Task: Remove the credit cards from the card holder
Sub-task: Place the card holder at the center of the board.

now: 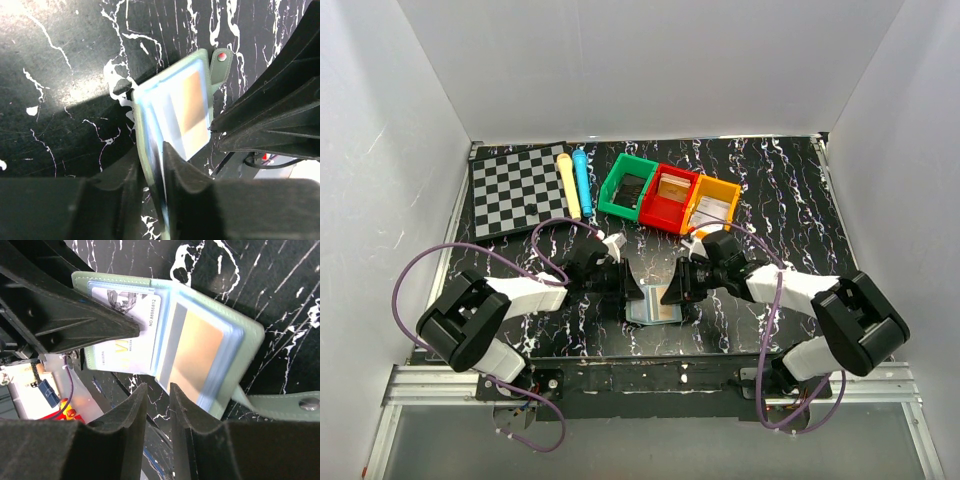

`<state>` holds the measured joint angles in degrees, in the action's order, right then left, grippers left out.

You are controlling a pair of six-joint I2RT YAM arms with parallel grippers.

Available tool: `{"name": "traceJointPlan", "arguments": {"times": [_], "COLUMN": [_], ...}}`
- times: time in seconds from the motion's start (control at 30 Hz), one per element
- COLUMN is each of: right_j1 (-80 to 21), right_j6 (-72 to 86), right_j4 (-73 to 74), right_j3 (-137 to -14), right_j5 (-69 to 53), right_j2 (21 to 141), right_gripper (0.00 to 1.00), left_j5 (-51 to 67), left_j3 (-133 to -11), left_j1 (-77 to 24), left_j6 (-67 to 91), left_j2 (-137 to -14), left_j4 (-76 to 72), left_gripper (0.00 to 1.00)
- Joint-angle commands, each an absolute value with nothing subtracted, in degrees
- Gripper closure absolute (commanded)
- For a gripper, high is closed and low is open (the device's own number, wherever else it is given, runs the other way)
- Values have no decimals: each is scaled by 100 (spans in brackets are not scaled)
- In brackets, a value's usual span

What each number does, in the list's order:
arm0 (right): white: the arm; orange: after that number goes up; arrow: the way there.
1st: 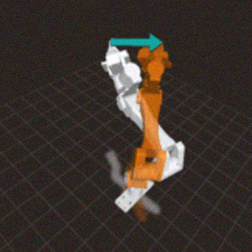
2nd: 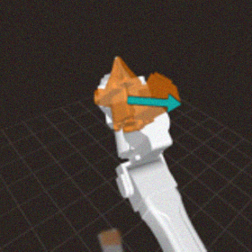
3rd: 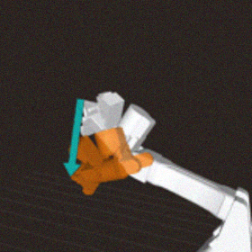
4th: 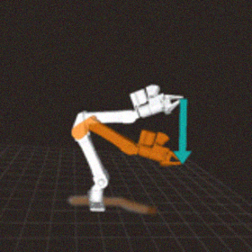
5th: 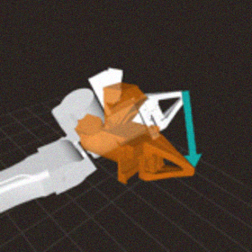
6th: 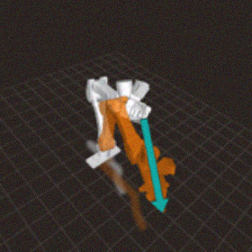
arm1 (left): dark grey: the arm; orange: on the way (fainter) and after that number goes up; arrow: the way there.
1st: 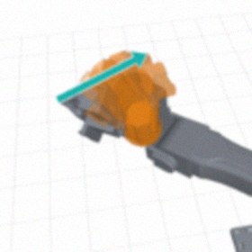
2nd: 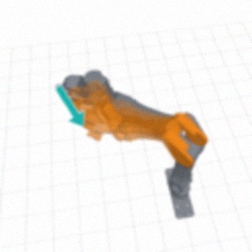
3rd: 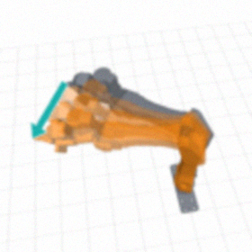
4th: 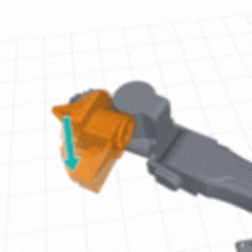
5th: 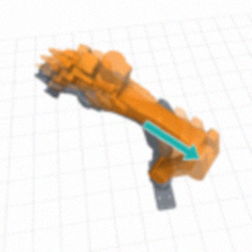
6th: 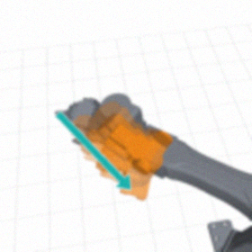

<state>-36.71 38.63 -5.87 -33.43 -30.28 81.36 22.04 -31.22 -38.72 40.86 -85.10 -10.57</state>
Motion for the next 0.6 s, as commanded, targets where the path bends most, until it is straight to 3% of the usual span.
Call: {"name": "traceJointPlan", "arguments": {"times": [0.0, 0.33, 0.57], "right_j1": [-3577, -3428, -3401], "right_j6": [3893, 3990, 3964], "right_j4": [-818, -765, -642], "right_j3": [-3348, -3463, -3480], "right_j5": [-3234, -3410, -3401], "right_j2": [8218, 8684, 8692], "right_gripper": [68, 69, 69], "left_j5": [2294, 2153, 1802], "left_j3": [-3085, -3102, -3173], "left_j1": [-3823, -3736, -3533], "left_j6": [3946, 3868, 3683], "left_j2": [-8455, -8324, -7832], "left_j4": [-879, -520, 228], "left_gripper": [75, 53, 50]}}
